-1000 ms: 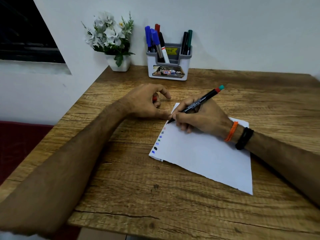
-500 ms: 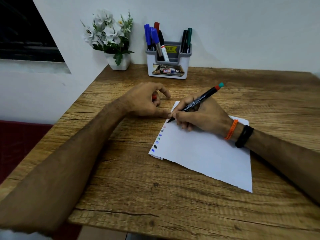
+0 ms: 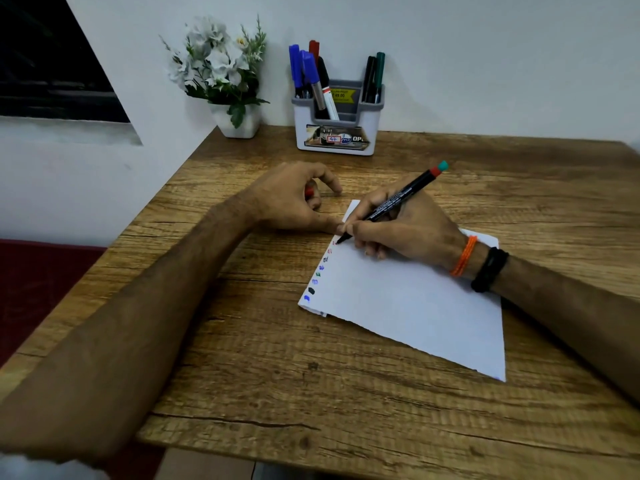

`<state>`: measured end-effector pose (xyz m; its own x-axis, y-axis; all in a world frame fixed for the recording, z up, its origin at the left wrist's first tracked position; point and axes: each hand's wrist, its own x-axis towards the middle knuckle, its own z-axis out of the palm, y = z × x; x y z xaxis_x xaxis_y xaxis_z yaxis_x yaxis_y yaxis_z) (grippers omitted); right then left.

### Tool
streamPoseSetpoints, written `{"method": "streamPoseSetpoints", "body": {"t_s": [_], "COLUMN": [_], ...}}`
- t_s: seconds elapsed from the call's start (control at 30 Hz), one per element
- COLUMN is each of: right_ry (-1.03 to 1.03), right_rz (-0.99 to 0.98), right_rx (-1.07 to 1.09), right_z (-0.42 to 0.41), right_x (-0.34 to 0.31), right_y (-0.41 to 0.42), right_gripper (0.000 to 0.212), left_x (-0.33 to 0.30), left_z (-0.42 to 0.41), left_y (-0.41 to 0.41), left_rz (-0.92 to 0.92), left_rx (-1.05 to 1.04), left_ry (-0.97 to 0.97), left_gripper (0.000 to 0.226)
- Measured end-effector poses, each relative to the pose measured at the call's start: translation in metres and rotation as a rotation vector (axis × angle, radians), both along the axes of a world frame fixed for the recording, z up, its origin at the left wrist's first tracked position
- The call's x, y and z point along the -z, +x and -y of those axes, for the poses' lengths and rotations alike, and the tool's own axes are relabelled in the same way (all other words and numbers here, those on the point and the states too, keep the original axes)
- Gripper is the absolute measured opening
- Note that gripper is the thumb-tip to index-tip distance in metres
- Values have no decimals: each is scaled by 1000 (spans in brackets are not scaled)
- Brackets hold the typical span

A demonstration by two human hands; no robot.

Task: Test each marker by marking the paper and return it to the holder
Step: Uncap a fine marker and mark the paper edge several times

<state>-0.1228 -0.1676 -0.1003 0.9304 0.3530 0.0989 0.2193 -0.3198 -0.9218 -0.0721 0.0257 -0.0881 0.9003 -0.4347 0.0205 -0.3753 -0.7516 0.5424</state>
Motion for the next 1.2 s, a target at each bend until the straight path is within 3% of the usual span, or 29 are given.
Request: {"method": "streamPoseSetpoints", "body": {"t_s": [0.3, 0.6, 0.73, 0.87, 1.2], "right_ry": [11, 189, 343, 343, 482], "right_rz": [6, -20, -82, -59, -140], "right_rx": [6, 21, 45, 69, 21], "right_z": [0, 5, 6, 11, 26], "right_x": [2, 4, -3, -12, -17], "right_y": [3, 10, 13, 15, 20], "right_gripper": [7, 7, 5, 5, 27], "left_x": [0, -1, -3, -5, -14], "left_z": [0, 1, -3, -8, 1], "left_y": [0, -1, 1, 3, -8], "left_rz": [-1, -32, -26, -33, 23], "left_rx": [-5, -28, -44, -84, 7], "left_ry": [8, -2, -90, -215, -436], "left_gripper": [56, 59, 39, 26, 21]}}
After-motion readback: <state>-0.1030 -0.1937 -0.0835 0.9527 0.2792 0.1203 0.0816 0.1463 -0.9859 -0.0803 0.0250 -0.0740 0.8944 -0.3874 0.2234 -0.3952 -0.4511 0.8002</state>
